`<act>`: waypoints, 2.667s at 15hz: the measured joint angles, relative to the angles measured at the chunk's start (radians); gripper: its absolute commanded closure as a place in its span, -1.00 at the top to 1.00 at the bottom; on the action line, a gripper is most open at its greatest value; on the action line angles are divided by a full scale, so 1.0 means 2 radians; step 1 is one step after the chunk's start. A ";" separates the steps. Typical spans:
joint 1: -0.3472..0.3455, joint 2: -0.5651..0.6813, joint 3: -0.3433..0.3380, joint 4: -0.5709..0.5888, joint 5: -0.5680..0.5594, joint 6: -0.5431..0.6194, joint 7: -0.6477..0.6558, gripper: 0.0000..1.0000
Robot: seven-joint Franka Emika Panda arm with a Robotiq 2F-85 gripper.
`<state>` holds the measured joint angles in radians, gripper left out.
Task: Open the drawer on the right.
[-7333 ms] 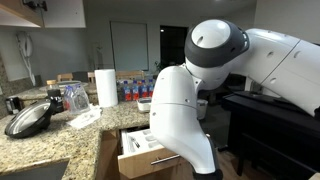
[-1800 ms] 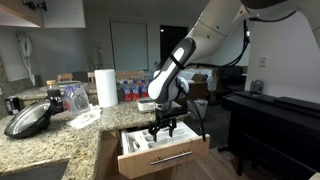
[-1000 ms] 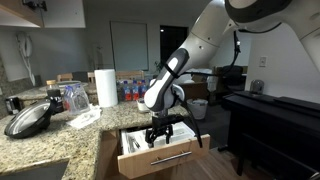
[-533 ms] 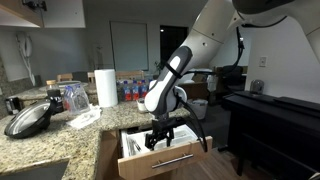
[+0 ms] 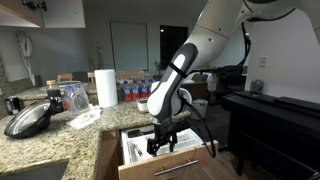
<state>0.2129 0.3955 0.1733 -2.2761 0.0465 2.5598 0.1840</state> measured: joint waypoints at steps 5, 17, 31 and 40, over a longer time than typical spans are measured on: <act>0.001 -0.005 0.003 -0.011 0.001 0.011 0.001 1.00; 0.005 -0.062 0.013 -0.142 0.023 0.232 0.033 1.00; 0.073 -0.352 0.056 -0.236 -0.044 0.056 0.218 1.00; 0.028 -0.450 0.103 -0.234 -0.001 -0.027 0.258 1.00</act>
<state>0.2697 -0.5037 0.3792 -2.7441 0.0438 2.5048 0.6998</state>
